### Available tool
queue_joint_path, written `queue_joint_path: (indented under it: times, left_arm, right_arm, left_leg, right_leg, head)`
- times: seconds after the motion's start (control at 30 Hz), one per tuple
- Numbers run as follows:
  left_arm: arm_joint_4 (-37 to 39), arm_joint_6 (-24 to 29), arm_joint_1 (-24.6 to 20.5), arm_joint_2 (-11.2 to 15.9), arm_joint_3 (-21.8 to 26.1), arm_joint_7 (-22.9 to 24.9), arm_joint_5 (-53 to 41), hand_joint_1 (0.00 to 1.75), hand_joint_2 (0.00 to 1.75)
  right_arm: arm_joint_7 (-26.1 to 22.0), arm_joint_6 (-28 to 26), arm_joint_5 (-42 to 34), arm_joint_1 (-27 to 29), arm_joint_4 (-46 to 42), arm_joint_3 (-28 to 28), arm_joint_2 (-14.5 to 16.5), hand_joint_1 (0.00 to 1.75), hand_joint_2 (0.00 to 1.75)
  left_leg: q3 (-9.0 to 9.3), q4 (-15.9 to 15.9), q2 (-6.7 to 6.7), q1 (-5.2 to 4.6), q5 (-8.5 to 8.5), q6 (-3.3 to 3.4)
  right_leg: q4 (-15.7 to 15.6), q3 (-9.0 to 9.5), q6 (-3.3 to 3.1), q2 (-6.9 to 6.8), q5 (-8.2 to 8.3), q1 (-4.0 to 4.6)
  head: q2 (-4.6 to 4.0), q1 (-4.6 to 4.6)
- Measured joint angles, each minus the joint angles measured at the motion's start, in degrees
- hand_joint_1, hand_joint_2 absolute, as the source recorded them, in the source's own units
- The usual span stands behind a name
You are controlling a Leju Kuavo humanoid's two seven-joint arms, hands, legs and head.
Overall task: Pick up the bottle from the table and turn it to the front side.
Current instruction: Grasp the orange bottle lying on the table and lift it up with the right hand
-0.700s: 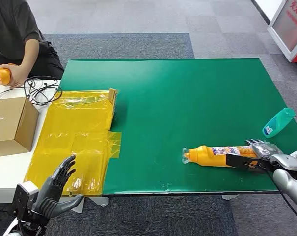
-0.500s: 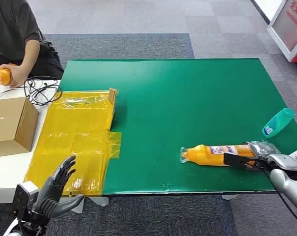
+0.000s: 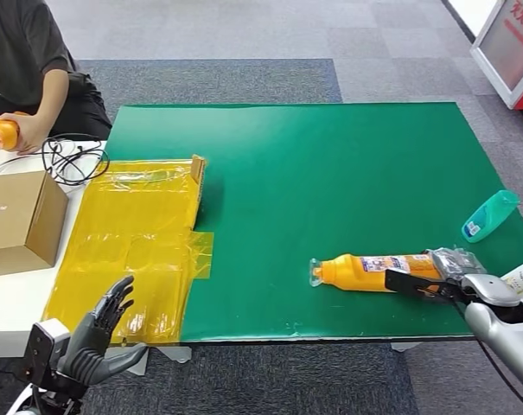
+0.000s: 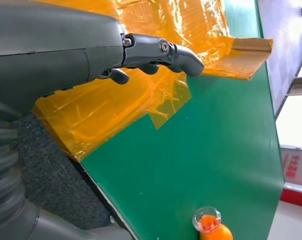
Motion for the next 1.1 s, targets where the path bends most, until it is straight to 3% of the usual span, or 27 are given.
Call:
queue_joint_path:
  times: [0.33,0.7,0.87,1.1]
  left_arm:
    - [-1.2,-1.25,1.08,-2.12,0.8,1.7,-1.42,0.0,1.75]
    - [-3.26,-2.12,0.78,-5.49,1.45,2.56,-2.44,0.0,1.75]
    - [-3.33,-1.67,-2.13,-6.5,-0.73,1.44,-0.24,0.0,1.75]
    - [-3.35,-1.04,-9.62,-6.71,-8.08,0.95,5.94,0.0,1.75]
  right_arm:
    - [1.33,-5.51,3.28,8.54,-11.13,-8.07,5.91,1.75,1.75]
    - [-1.17,-6.03,-5.88,14.38,-23.47,-18.39,18.47,1.75,1.75]
    - [-1.8,-4.08,-13.04,15.42,-26.83,-19.09,25.43,1.75,1.75]
    - [-0.28,-1.31,-21.81,14.34,-29.5,-18.68,33.49,1.75,1.75]
  left_leg:
    - [-0.08,0.0,-0.03,0.01,0.0,0.0]
    - [-0.07,0.0,-0.05,0.01,0.01,-0.01]
    - [-0.07,0.0,-0.05,0.02,0.05,-0.03]
    - [-0.07,0.0,-0.05,0.01,0.1,-0.04]
  right_leg:
    - [0.01,-0.06,0.0,-0.03,-0.01,0.01]
    - [0.01,-0.09,0.0,-0.04,-0.01,0.02]
    - [0.01,-0.11,-0.02,-0.04,0.0,0.04]
    - [0.02,-0.08,0.01,-0.04,0.04,0.03]
  head:
    - [0.0,0.01]
    - [0.0,0.01]
    - [0.0,-0.01]
    - [0.0,0.01]
